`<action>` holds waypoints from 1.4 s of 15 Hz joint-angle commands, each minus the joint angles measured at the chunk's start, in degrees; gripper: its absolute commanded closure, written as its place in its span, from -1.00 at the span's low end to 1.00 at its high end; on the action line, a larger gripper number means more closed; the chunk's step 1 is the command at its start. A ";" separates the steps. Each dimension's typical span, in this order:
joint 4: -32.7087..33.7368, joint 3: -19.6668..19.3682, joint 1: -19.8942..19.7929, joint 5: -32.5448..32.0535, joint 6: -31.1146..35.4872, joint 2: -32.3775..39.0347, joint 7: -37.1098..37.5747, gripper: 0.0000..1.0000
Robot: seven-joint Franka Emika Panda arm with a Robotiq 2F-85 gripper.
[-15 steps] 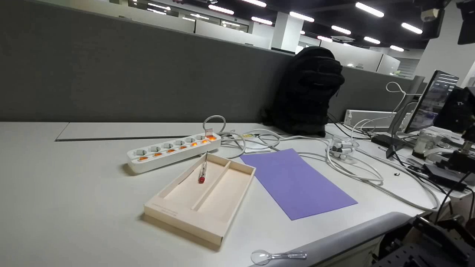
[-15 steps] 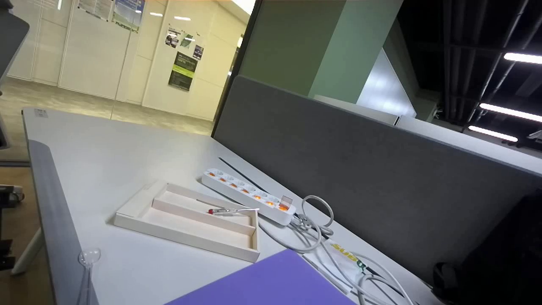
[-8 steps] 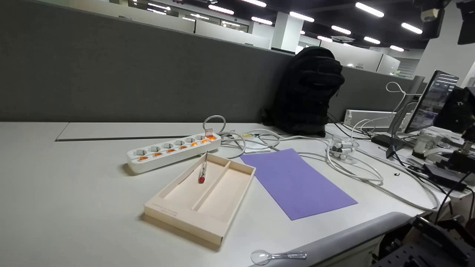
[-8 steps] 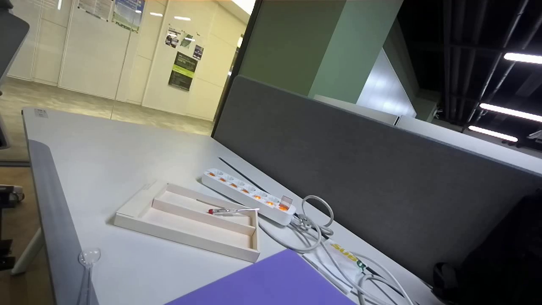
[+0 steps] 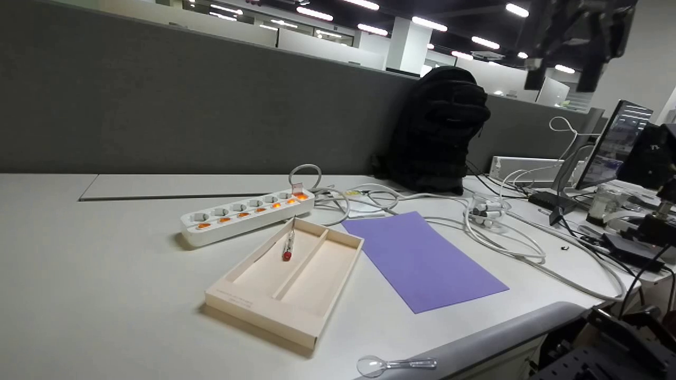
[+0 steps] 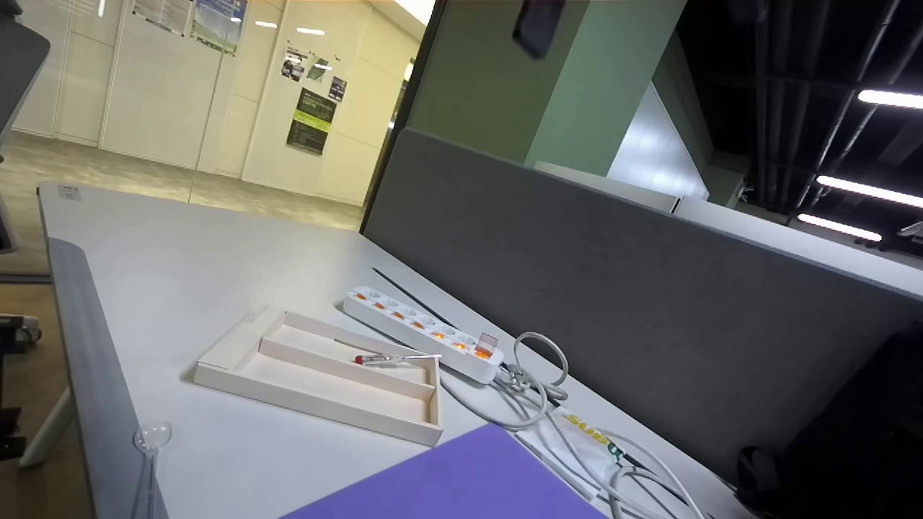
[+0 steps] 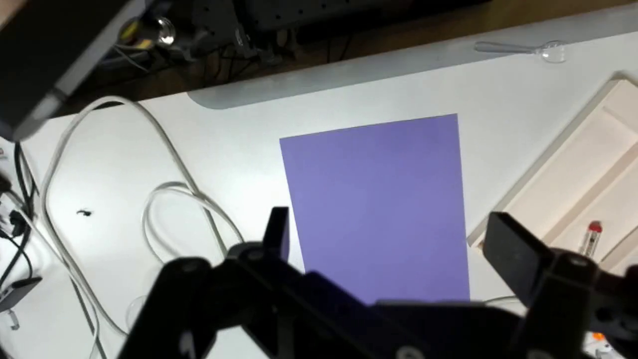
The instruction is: Pick the pen from the box and put it on the table
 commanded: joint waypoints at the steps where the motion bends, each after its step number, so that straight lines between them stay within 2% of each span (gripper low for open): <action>1: 0.90 2.68 1.16 -0.43 11.05 12.00 5.56 -1.00; 7: 5.99 6.48 5.50 2.12 25.02 32.94 6.62 -1.00; 12: 14.20 8.14 10.85 15.59 24.13 46.90 -5.00 -1.00; 14: 17.38 9.27 11.74 17.09 23.99 51.20 -6.14 -1.00; 19: 24.16 9.28 14.00 13.02 25.84 57.14 -1.63 -1.00; 20: 20.77 9.94 13.17 14.99 26.37 55.41 -4.41 -1.00; 21: 22.01 9.93 13.32 14.53 26.37 56.23 -4.10 -1.00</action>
